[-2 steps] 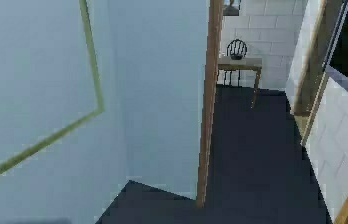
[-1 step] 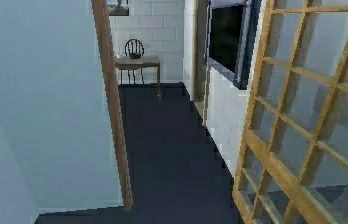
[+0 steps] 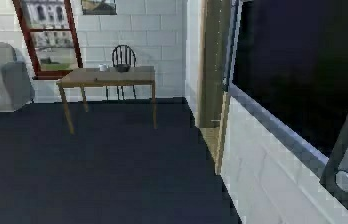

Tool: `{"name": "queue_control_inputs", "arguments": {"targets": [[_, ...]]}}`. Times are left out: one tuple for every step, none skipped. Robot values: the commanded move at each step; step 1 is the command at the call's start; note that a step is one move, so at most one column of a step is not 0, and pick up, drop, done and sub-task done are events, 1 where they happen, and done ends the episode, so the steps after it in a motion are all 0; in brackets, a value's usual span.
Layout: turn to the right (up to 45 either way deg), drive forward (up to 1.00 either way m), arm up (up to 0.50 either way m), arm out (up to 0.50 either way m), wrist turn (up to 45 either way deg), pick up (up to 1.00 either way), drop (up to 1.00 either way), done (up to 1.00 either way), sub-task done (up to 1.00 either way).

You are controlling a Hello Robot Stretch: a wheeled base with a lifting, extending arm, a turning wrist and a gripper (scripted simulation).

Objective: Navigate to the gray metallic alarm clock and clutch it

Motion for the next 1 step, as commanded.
{"name": "queue_control_inputs", "arguments": {"targets": [[0.0, 1.0, 0.0, 0.0, 0.0, 0.0, 0.0, 0.0, 0.0]]}}
